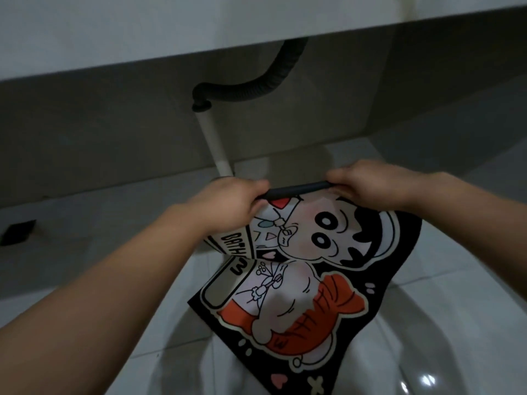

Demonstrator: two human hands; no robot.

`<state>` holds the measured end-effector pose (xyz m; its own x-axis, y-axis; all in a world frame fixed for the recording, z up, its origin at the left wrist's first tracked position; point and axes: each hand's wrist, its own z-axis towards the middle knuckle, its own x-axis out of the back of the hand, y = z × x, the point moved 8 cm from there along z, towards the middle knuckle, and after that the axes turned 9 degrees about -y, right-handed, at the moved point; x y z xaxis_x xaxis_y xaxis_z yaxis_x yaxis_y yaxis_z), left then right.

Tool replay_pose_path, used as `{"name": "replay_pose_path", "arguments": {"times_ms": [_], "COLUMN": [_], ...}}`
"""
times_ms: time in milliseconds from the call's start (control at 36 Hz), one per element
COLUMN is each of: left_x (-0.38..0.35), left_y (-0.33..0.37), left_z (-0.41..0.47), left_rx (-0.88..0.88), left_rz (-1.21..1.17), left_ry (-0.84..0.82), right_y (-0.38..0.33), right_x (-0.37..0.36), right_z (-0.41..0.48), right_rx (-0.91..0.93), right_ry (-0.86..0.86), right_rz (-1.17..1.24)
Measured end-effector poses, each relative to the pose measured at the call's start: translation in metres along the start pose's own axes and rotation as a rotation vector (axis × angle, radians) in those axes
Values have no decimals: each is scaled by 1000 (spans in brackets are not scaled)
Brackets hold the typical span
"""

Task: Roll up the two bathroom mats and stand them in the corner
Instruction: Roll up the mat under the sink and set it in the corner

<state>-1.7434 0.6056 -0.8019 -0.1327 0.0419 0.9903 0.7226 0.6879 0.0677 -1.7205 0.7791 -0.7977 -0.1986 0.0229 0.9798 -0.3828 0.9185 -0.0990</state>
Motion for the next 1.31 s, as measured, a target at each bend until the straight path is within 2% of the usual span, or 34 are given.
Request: {"name": "replay_pose_path", "arguments": {"times_ms": [139,250,333,389,444,583,806,889,944,1028,1222,1306], "left_x": [-9,-16,-13,-11,-9,9,9,4,6,11,12,14], "left_y": [-9,-15,-18,-20,-20,-15,-15,-18,-16,-9,-15,-19], "left_z": [-1,0,-3,-6,-8,-14,-20,-22,-24,-26,-16,-14], "left_rx": [13,58,33,-2,-35,-35,130,91,31,-25,66,103], "left_rz": [-4,-82,-64,-92,-127,-99,115,90,92,94,63,47], "left_ry": [-61,-112,-64,-23,-5,30,67,82,123,181,109,61], "right_y": [-8,-17,-24,-30,-30,-30,-43,-45,-45,-45,-44,-43], "right_x": [-9,-16,-19,-12,-2,4,2,2,7,7,9,12], "right_z": [3,-1,-2,-7,-12,-15,-12,-15,-19,-21,-21,-18], "right_rx": [-21,42,58,115,130,136,48,117,144,162,120,72], "right_ry": [-46,3,-4,79,160,151,25,89,166,190,197,188], "right_rz": [14,-267,-454,-509,-474,-498,-521,-566,-521,-475,-529,-433]}}
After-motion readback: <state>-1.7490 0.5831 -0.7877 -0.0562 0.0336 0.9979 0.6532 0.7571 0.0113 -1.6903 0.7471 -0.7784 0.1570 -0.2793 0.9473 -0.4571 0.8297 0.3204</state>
